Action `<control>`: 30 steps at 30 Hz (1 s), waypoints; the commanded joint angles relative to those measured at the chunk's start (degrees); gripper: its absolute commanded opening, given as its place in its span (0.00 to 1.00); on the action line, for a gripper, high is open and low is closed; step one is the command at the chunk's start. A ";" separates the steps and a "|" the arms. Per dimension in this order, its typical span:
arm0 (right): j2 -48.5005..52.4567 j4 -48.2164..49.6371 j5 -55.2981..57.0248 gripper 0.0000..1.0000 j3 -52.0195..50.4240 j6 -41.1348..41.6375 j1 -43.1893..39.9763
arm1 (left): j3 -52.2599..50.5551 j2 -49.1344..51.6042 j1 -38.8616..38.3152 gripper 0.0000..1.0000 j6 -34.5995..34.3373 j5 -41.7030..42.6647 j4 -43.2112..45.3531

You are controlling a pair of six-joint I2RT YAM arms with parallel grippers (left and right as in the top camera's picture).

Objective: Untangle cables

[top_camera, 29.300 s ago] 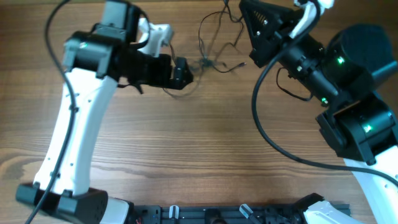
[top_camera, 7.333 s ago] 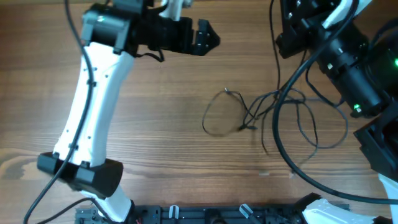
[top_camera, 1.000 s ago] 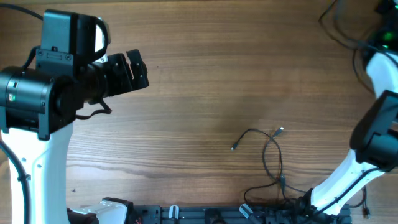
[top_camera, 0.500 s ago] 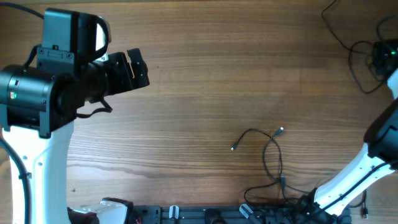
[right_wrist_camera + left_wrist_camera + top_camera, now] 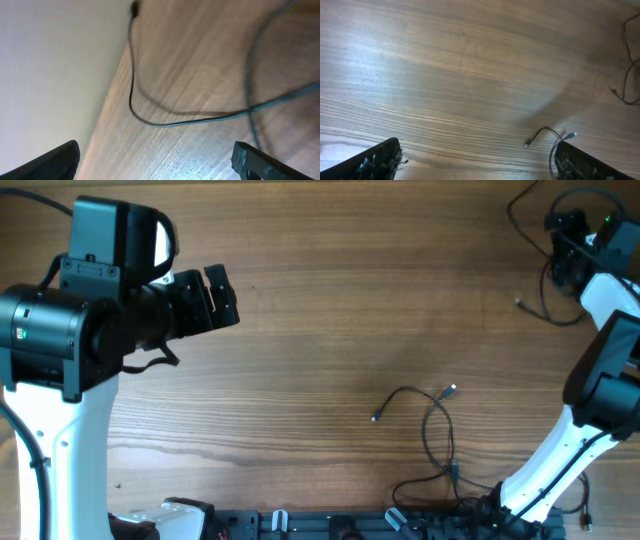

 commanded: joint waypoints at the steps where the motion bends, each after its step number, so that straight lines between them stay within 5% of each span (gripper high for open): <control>1: -0.94 0.68 1.53 1.00 0.74 -21.59 4.85 | 0.07 0.39 -0.09 1.00 0.92 -0.79 0.92; 3: -0.72 -0.46 1.66 1.00 0.70 -37.46 8.83 | 0.07 0.72 -0.09 1.00 0.92 -0.79 2.03; 6: -0.68 -3.04 1.66 1.00 0.59 -47.54 12.22 | 0.07 1.90 -0.09 1.00 0.90 -0.76 2.36; 10: -0.24 3.37 3.41 0.87 0.59 -48.63 13.31 | 0.07 4.44 -0.09 1.00 0.90 -0.74 2.36; 11: 0.50 5.40 3.43 0.98 0.59 -48.52 13.31 | 0.07 5.18 -0.09 1.00 0.90 -0.74 2.34; 15: 5.66 13.14 5.11 1.00 0.63 -44.33 13.29 | 0.07 6.95 -0.09 1.00 0.90 -0.74 1.84; 21: 11.28 18.75 12.35 0.99 0.66 -68.72 13.00 | 0.07 6.95 -0.09 1.00 3.89 -1.18 -3.08; 30: 14.12 17.55 10.05 0.99 0.66 -70.55 8.11 | 0.07 6.75 -0.09 1.00 3.91 -1.22 -1.03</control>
